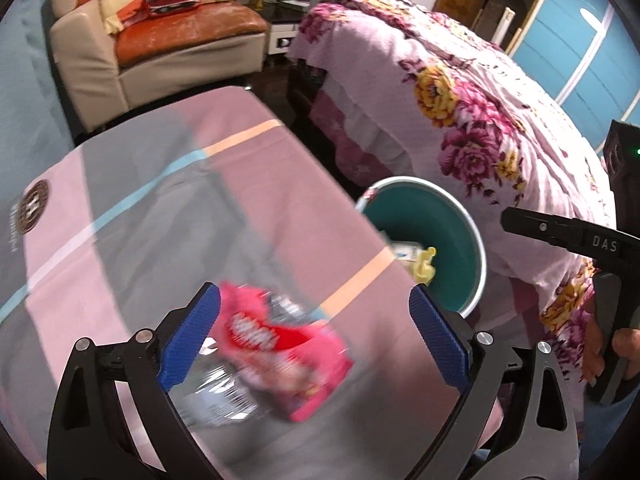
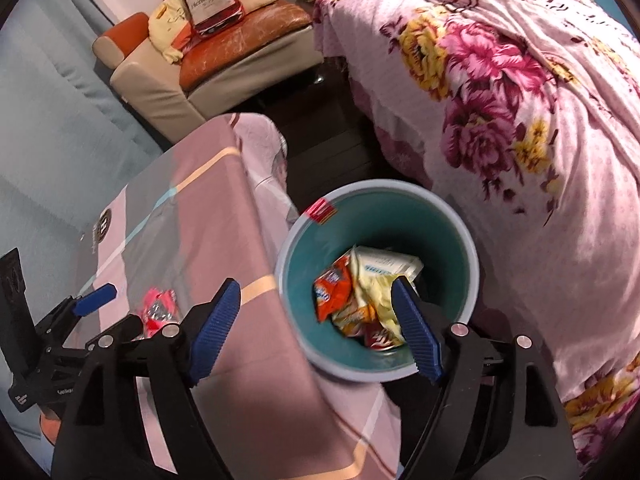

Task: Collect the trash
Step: 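Reach the left gripper toward the clear plastic bag while the right gripper grasps the pink wafer wrapper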

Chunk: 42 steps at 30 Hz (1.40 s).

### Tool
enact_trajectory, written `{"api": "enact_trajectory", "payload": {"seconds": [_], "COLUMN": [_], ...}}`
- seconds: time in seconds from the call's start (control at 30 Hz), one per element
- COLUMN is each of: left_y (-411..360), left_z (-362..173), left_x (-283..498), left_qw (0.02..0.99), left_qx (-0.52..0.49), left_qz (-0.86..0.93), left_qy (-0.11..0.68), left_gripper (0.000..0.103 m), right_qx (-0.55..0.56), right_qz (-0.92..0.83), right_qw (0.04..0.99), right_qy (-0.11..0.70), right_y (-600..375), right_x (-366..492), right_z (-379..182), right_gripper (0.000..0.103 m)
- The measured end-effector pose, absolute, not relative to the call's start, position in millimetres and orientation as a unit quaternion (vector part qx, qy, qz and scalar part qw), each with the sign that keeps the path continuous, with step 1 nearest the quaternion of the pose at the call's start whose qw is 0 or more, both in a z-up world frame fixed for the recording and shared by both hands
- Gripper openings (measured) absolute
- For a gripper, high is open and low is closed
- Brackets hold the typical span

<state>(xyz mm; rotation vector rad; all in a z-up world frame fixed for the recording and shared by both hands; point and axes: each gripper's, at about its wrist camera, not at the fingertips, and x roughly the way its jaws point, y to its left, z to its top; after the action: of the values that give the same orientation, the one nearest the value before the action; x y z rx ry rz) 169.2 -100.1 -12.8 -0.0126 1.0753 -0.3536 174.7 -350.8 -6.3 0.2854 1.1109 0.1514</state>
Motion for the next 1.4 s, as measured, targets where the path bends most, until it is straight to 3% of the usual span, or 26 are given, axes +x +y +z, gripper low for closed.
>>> {"api": "enact_trajectory", "payload": {"seconds": [0.63,1.4], "left_y": [-7,28], "left_z": [-39,-87], "left_x": [118,118], "left_qw": [0.841,0.82], "left_qx": [-0.01,-0.036], "left_qz": [-0.112,-0.117], "left_qy": [0.529,0.559], "left_gripper": [0.096,0.096], "right_qx": [0.094,0.12], "right_qz": [0.126,0.188], "right_qw": [0.811,0.742], "right_qy": [0.563,0.632], "right_y": [-266,-172], "right_x": [149,172], "right_z": [-9,-89], "right_gripper": [0.078,0.078]}}
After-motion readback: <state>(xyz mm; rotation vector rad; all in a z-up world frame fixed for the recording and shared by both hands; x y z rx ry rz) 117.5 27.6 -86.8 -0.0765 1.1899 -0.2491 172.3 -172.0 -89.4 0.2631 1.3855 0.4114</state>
